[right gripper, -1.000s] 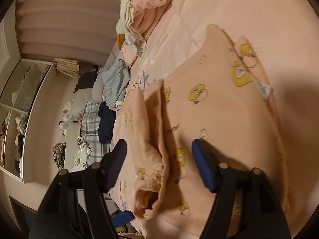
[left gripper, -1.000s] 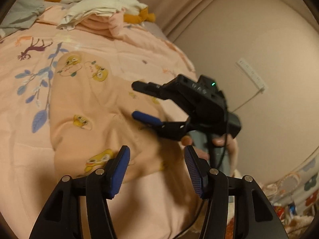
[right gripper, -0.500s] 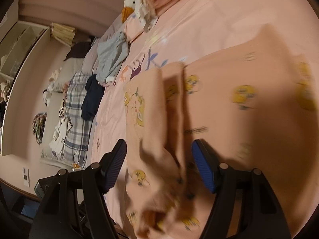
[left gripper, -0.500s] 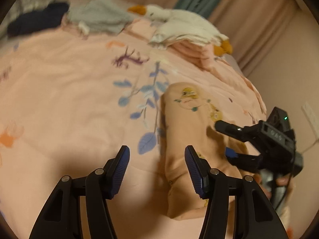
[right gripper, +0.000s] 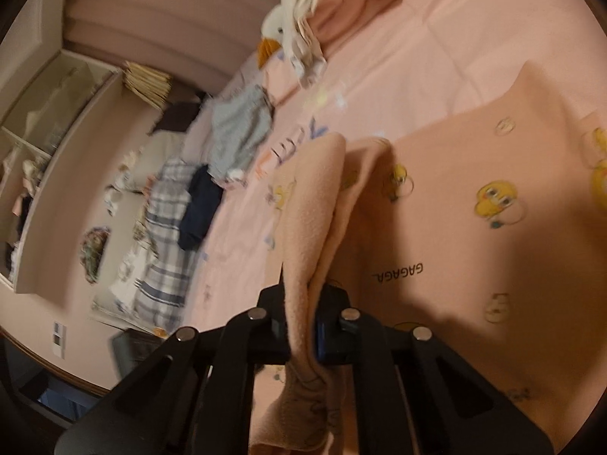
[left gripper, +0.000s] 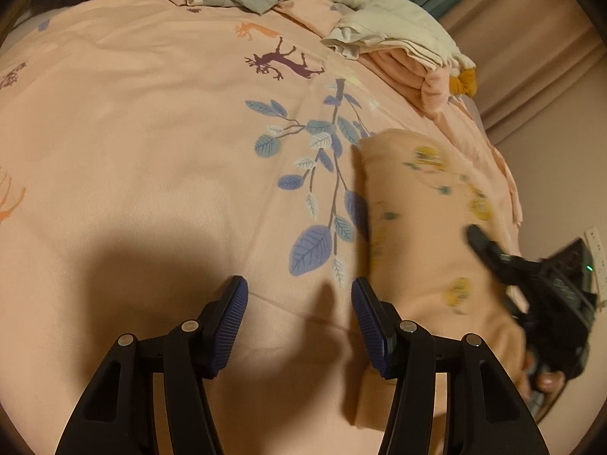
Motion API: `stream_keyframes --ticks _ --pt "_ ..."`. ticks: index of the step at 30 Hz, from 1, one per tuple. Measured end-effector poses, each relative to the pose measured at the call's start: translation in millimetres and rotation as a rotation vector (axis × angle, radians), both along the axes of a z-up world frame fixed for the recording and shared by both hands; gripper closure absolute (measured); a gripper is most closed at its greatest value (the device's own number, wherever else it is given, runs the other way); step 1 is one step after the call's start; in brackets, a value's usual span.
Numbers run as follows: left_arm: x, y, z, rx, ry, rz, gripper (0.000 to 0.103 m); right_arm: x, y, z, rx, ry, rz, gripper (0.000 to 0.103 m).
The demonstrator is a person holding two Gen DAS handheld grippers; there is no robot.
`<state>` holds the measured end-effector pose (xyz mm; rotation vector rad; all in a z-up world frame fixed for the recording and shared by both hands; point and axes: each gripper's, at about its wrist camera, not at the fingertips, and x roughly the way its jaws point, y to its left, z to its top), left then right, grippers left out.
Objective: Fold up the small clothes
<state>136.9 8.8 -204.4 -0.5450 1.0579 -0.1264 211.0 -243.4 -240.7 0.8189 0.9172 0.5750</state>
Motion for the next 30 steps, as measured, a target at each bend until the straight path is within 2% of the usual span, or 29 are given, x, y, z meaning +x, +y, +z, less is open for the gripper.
stream_keyframes --ticks 4,5,7,9,10,11,12,13,15,18,22,24,26,27,30 --pt "2.8 -0.7 -1.7 0.003 -0.003 0.014 0.048 -20.1 -45.7 17.1 0.031 -0.054 -0.096 0.094" --pt "2.8 -2.0 -1.8 0.010 -0.005 0.013 0.048 -24.9 -53.6 19.5 0.007 -0.056 -0.113 0.094" --pt "3.8 -4.9 -2.4 0.032 -0.012 0.005 0.048 -35.6 -77.4 22.9 -0.150 -0.046 -0.202 0.094" --pt "3.7 -11.7 -2.4 0.083 -0.028 -0.008 0.047 -38.6 -93.2 12.7 -0.212 0.005 -0.257 0.091" --pt "3.4 -15.0 -2.3 0.108 -0.036 -0.013 0.047 -37.6 -99.9 4.1 -0.213 0.061 -0.267 0.091" --pt "2.7 -19.0 -2.2 0.138 -0.044 -0.020 0.047 -37.6 -107.5 -7.2 -0.165 0.121 -0.275 0.091" --pt "2.1 -24.0 -2.1 0.176 -0.052 -0.031 0.047 -38.6 -111.3 -11.0 -0.120 0.129 -0.278 0.091" --pt "1.8 -27.4 -2.4 0.203 -0.057 -0.038 0.047 -39.3 -113.1 -11.3 -0.100 0.128 -0.276 0.091" --pt "2.0 -33.2 -3.6 0.245 -0.066 -0.048 0.045 -42.1 -109.5 -2.1 -0.148 0.095 -0.264 0.090" --pt "3.7 -34.6 -5.6 0.245 -0.071 -0.058 0.038 -45.1 -100.2 10.2 -0.216 0.067 -0.237 0.090" --pt "4.4 -35.5 -6.1 0.254 -0.071 -0.068 0.037 -46.1 -101.7 12.6 -0.191 0.086 -0.231 0.078" --pt "4.4 -37.0 -6.2 0.258 -0.073 -0.072 0.036 -50.9 -106.1 14.3 -0.190 0.083 -0.202 0.061" --pt "4.5 -38.5 -6.5 0.261 -0.076 -0.079 0.033 -56.1 -105.8 15.6 -0.199 0.078 -0.172 0.050" --pt "4.4 -39.2 -6.7 0.265 -0.077 -0.083 0.032 -58.3 -104.7 16.5 -0.199 0.074 -0.156 0.047" --pt "3.7 -43.4 -7.6 0.294 -0.084 -0.097 0.032 -67.8 -96.9 18.8 -0.271 0.057 -0.093 0.049"
